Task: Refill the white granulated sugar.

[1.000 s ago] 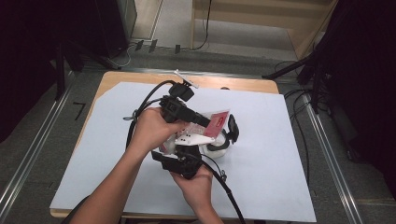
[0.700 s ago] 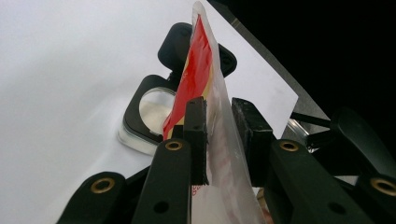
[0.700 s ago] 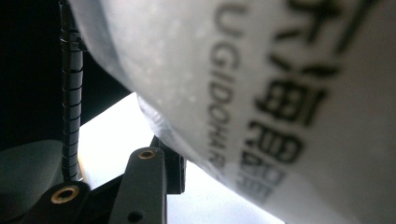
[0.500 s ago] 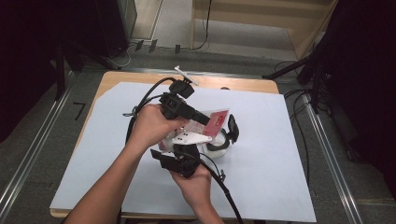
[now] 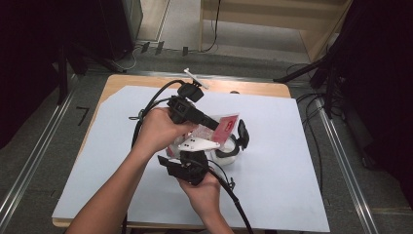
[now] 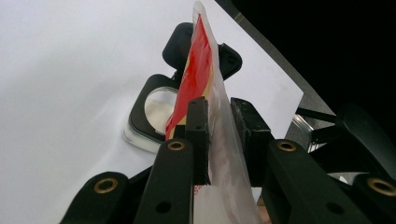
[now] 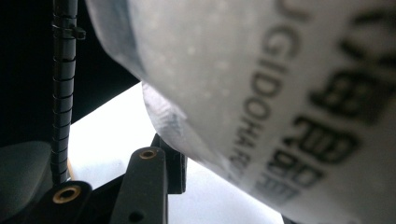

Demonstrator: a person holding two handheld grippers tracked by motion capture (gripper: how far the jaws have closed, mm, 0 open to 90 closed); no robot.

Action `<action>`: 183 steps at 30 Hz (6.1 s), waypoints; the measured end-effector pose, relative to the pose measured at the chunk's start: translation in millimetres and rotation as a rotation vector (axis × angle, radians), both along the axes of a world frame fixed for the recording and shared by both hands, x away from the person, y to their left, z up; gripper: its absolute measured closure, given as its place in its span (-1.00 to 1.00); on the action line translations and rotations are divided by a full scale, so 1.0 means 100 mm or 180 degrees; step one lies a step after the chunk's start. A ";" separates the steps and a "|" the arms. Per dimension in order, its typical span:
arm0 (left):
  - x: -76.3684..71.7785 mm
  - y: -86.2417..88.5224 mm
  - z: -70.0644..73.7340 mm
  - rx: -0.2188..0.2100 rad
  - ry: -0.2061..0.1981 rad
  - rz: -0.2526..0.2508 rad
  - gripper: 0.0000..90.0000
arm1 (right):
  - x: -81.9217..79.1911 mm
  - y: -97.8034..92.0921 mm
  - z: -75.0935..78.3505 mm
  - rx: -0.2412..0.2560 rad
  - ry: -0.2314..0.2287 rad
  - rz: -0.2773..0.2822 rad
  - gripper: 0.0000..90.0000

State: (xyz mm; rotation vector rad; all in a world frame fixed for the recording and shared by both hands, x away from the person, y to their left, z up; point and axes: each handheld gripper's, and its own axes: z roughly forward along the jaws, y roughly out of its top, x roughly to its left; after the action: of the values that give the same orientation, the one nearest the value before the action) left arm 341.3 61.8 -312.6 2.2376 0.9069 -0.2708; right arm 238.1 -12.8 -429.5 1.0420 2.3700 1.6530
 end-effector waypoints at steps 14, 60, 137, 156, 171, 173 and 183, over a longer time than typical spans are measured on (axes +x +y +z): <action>0.02 -0.02 0.05 0.0039 -0.0020 -0.0014 0.76 | 0.01 0.00 0.05 0.0019 -0.0025 -0.0009 0.42; 0.02 -0.08 0.08 0.0102 -0.0037 -0.0117 0.77 | -0.01 0.01 0.03 0.0048 -0.0097 -0.0123 0.42; -0.20 0.56 0.01 -0.0159 -0.0210 -0.0004 0.88 | -0.02 0.10 -0.23 -0.0284 -0.0180 0.0122 0.30; -0.28 0.89 0.05 -0.0494 -0.0321 -0.0098 0.88 | 0.06 -0.11 -0.22 -0.0208 -0.0210 -0.0109 0.29; -0.34 1.00 0.02 -0.0436 -0.0482 -0.0143 0.88 | 0.18 -0.24 -0.26 -0.0320 -0.0193 -0.0246 0.26; -0.34 1.02 0.02 -0.0413 -0.0485 -0.0140 0.88 | 0.22 -0.29 -0.28 -0.0217 -0.0087 -0.0285 0.27; -0.35 1.05 -0.04 -0.0394 -0.0449 -0.0227 0.89 | 0.26 -0.44 -0.30 -0.0275 -0.0061 -0.0373 0.27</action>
State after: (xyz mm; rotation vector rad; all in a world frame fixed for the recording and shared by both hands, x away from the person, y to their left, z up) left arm 306.5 166.8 -316.9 2.1474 0.7176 -0.1932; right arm 264.2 -57.1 -459.1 1.1207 2.2977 1.5008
